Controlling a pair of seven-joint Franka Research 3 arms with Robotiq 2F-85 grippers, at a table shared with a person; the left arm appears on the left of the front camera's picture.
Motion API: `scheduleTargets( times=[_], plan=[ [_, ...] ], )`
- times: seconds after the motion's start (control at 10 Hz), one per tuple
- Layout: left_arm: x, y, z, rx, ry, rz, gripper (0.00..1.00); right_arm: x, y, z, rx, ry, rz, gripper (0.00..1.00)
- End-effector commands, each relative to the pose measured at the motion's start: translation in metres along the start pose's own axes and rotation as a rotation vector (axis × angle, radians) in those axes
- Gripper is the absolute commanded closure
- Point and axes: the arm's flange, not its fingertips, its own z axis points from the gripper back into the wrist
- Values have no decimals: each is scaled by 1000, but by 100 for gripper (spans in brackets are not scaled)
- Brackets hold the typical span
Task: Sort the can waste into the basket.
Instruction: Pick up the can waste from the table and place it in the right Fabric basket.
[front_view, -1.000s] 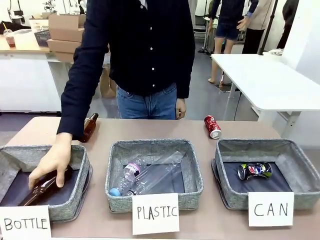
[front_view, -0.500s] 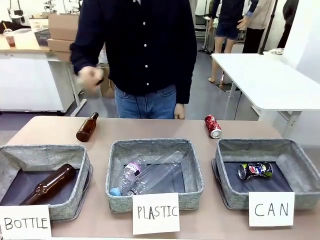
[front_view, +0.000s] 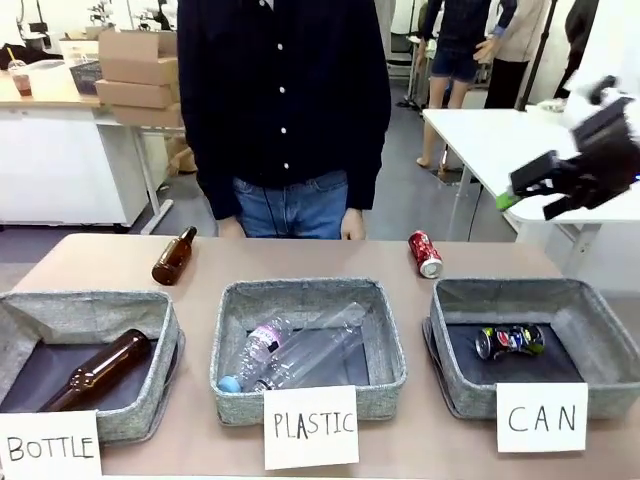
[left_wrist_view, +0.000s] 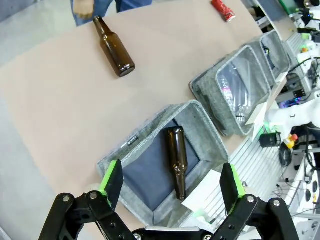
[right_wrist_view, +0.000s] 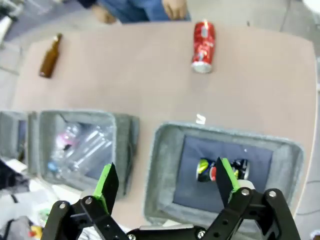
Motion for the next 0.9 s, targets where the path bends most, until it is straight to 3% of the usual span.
scheduleTargets(
  times=[0.0, 0.2, 0.3, 0.6, 0.8],
  plan=[
    [-2, -2, -1, 14, 2, -9, 0, -4, -4, 19, 35, -39, -32, 0],
    [-2, -2, -1, 14, 2, -9, 0, 1, -1, -3, 3, 5, -1, 0],
    [-2, -2, -1, 14, 2, -9, 0, 19, -6, -16, -56, -10, -7, 0],
    [-2, -2, -1, 14, 2, -9, 0, 114, -1, -121, -103, 97, 121, 0],
    [-2, -2, -1, 14, 2, -9, 0, 147, 2, -188, -152, 159, 84, 0]
  ],
)
